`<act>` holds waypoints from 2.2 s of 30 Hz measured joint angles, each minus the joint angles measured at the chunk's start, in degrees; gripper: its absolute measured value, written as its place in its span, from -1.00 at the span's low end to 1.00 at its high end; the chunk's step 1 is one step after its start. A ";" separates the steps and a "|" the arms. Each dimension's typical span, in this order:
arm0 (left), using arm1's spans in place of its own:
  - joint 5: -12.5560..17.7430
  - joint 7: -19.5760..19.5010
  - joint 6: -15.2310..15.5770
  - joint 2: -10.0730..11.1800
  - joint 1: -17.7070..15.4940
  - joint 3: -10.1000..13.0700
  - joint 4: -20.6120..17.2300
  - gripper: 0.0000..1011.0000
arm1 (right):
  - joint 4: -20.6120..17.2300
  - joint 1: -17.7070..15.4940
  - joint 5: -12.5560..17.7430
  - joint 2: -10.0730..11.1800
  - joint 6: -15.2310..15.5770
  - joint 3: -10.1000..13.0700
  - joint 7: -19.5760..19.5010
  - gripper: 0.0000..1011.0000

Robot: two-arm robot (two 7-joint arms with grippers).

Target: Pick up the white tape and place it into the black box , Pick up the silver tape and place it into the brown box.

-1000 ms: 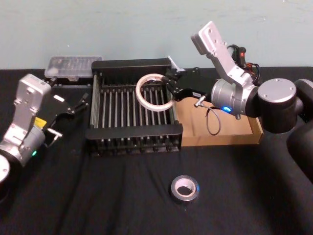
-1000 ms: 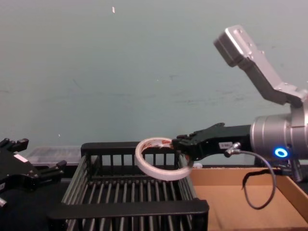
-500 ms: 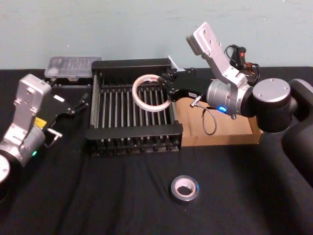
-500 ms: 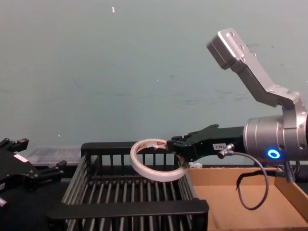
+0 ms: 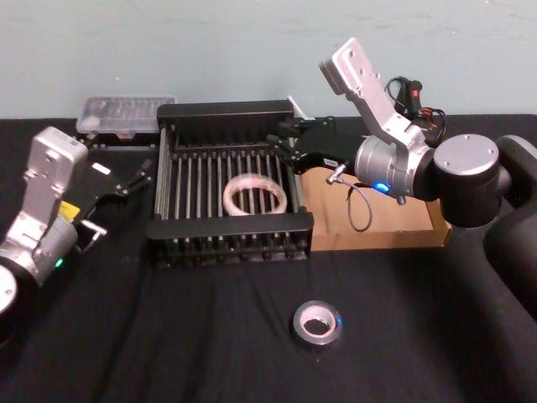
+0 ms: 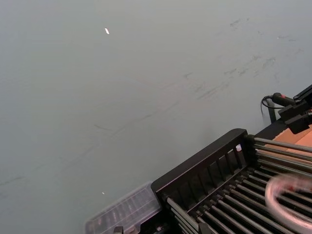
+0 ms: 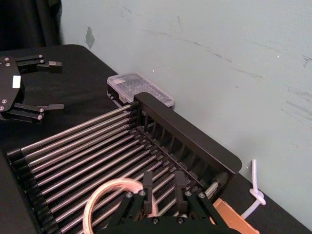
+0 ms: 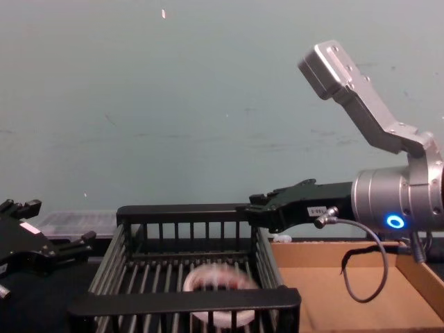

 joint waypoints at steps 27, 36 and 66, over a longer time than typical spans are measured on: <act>0.00 0.00 0.00 0.00 0.00 0.00 0.00 0.98 | -0.08 -0.02 0.04 0.05 0.10 0.00 -0.02 0.98; 0.00 0.00 0.00 0.00 0.00 0.00 0.00 0.98 | -0.43 -0.26 0.07 0.20 0.26 0.12 -0.11 0.98; 0.00 0.00 0.00 0.00 0.00 0.00 0.00 0.98 | -25.09 -16.14 7.54 14.43 7.44 7.80 -1.36 0.98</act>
